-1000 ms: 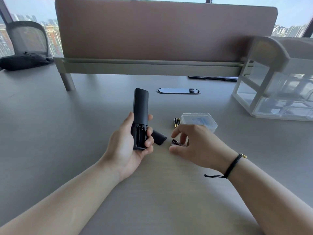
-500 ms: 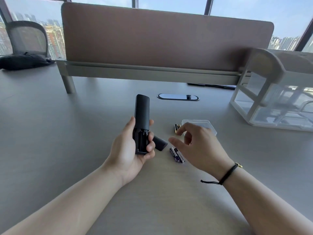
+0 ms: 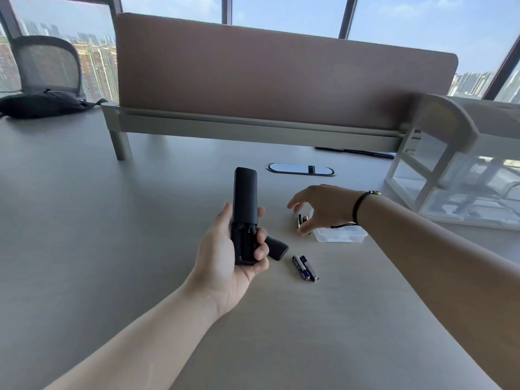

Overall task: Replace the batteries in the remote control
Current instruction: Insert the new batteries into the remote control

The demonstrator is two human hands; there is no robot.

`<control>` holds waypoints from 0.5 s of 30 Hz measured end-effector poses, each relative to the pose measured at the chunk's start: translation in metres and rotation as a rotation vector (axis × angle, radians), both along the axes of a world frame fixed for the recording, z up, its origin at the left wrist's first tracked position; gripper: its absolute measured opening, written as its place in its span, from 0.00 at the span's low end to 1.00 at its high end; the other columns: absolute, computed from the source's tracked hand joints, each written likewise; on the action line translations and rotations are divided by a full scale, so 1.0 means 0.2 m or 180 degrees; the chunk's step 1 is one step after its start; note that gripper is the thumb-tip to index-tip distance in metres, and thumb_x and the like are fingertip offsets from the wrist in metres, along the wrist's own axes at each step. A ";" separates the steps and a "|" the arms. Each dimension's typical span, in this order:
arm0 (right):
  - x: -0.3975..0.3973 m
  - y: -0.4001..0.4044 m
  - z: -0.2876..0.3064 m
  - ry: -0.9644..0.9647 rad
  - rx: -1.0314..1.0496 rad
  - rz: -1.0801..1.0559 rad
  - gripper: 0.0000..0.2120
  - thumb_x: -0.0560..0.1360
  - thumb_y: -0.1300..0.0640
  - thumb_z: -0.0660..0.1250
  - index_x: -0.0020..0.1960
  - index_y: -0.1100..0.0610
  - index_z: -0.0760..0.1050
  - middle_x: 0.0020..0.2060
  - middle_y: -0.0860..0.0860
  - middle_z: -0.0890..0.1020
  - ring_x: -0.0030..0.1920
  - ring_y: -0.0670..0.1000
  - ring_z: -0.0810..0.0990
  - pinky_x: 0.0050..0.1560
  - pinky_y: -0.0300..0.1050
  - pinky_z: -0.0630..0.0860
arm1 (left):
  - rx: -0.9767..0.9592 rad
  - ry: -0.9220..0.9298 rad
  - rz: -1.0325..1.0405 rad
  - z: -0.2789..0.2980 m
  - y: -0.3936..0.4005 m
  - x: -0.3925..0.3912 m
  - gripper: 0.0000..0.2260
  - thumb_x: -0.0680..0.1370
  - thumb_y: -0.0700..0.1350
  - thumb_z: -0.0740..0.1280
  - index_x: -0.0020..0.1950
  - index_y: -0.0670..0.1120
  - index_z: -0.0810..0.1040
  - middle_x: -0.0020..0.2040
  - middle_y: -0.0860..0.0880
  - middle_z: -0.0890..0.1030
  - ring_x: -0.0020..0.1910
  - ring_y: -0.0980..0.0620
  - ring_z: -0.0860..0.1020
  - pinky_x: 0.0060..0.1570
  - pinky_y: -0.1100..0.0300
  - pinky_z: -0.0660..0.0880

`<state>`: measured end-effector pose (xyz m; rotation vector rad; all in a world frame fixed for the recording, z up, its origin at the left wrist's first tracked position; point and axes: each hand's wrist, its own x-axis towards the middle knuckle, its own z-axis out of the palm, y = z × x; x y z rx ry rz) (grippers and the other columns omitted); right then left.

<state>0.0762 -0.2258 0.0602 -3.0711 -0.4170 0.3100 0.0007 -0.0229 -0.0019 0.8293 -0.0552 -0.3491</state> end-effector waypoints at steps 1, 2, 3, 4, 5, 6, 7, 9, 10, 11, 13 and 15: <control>0.00 0.00 0.00 -0.0002 0.0081 0.0009 0.30 0.69 0.46 0.76 0.69 0.48 0.73 0.60 0.42 0.81 0.60 0.48 0.77 0.65 0.51 0.71 | -0.0004 -0.0001 -0.0006 0.00 0.00 0.00 0.22 0.80 0.60 0.57 0.59 0.44 0.77 0.34 0.44 0.71 0.27 0.50 0.65 0.29 0.58 0.59; 0.00 0.00 -0.01 -0.0006 0.0151 0.0020 0.30 0.69 0.46 0.77 0.68 0.48 0.73 0.59 0.42 0.81 0.57 0.47 0.78 0.63 0.49 0.72 | -0.0003 -0.0004 -0.0007 0.00 0.00 0.00 0.22 0.80 0.60 0.57 0.59 0.44 0.77 0.34 0.44 0.71 0.27 0.50 0.65 0.28 0.58 0.59; 0.00 0.00 -0.01 -0.0016 0.0206 0.0032 0.30 0.69 0.47 0.77 0.68 0.48 0.73 0.58 0.42 0.82 0.53 0.46 0.77 0.61 0.47 0.72 | 0.0001 -0.0007 -0.0009 0.00 0.00 0.00 0.22 0.80 0.60 0.56 0.59 0.43 0.77 0.34 0.44 0.71 0.27 0.50 0.65 0.28 0.58 0.59; 0.00 0.00 -0.01 -0.0037 0.0251 0.0043 0.29 0.69 0.47 0.77 0.68 0.48 0.73 0.57 0.42 0.82 0.51 0.45 0.77 0.59 0.46 0.72 | 0.0002 -0.0010 -0.0013 0.00 0.00 0.00 0.22 0.80 0.60 0.56 0.59 0.43 0.77 0.34 0.44 0.71 0.27 0.50 0.64 0.28 0.58 0.59; 0.00 0.00 -0.01 -0.0060 0.0299 0.0050 0.29 0.69 0.47 0.77 0.68 0.49 0.74 0.57 0.42 0.82 0.50 0.45 0.77 0.58 0.45 0.73 | 0.0003 -0.0010 -0.0016 0.01 0.00 0.00 0.23 0.80 0.60 0.56 0.59 0.43 0.77 0.34 0.44 0.71 0.27 0.50 0.64 0.28 0.58 0.59; -0.01 0.00 -0.02 -0.0076 0.0348 0.0047 0.29 0.69 0.48 0.77 0.67 0.49 0.74 0.56 0.43 0.82 0.51 0.46 0.77 0.57 0.45 0.73 | 0.0002 -0.0007 -0.0018 0.01 0.00 0.00 0.23 0.80 0.60 0.56 0.59 0.43 0.77 0.34 0.44 0.71 0.27 0.50 0.65 0.28 0.59 0.60; -0.01 0.01 -0.02 -0.0090 0.0394 0.0033 0.28 0.69 0.48 0.77 0.67 0.49 0.74 0.56 0.43 0.82 0.52 0.47 0.78 0.58 0.45 0.73 | 0.0002 -0.0007 -0.0020 0.01 0.00 0.00 0.23 0.80 0.60 0.56 0.59 0.43 0.77 0.34 0.44 0.71 0.27 0.50 0.65 0.27 0.59 0.61; -0.02 0.01 -0.03 -0.0118 0.0432 -0.0011 0.27 0.70 0.48 0.76 0.67 0.48 0.74 0.57 0.46 0.81 0.55 0.50 0.79 0.60 0.48 0.74 | -0.0002 -0.0011 -0.0030 0.01 0.00 0.00 0.23 0.80 0.60 0.56 0.59 0.43 0.77 0.34 0.44 0.71 0.27 0.50 0.65 0.27 0.59 0.61; -0.03 0.01 -0.03 -0.0126 0.0409 -0.0024 0.27 0.70 0.48 0.76 0.67 0.48 0.75 0.57 0.47 0.81 0.56 0.50 0.78 0.61 0.49 0.74 | 0.0002 -0.0013 -0.0031 0.01 0.00 0.00 0.23 0.80 0.60 0.56 0.59 0.43 0.77 0.34 0.44 0.71 0.27 0.50 0.65 0.27 0.59 0.62; -0.03 0.00 -0.04 -0.0129 0.0373 -0.0034 0.26 0.70 0.47 0.75 0.67 0.48 0.75 0.56 0.47 0.81 0.57 0.51 0.78 0.61 0.49 0.74 | 0.0012 -0.0018 -0.0028 0.01 0.00 0.00 0.23 0.80 0.61 0.56 0.59 0.43 0.77 0.34 0.44 0.71 0.27 0.50 0.65 0.28 0.59 0.62; -0.03 0.00 -0.03 -0.0132 0.0318 -0.0037 0.23 0.71 0.47 0.75 0.64 0.50 0.77 0.54 0.48 0.82 0.56 0.51 0.79 0.60 0.49 0.74 | 0.0031 -0.0025 -0.0022 0.01 0.00 0.00 0.23 0.80 0.61 0.56 0.60 0.43 0.77 0.34 0.44 0.71 0.27 0.49 0.65 0.29 0.58 0.60; -0.03 -0.01 -0.03 -0.0165 0.0298 -0.0018 0.20 0.71 0.49 0.75 0.61 0.52 0.79 0.52 0.47 0.83 0.54 0.51 0.79 0.58 0.49 0.76 | 0.0031 -0.0020 -0.0023 0.00 0.00 0.00 0.24 0.80 0.61 0.56 0.60 0.43 0.77 0.34 0.44 0.71 0.27 0.49 0.64 0.30 0.58 0.59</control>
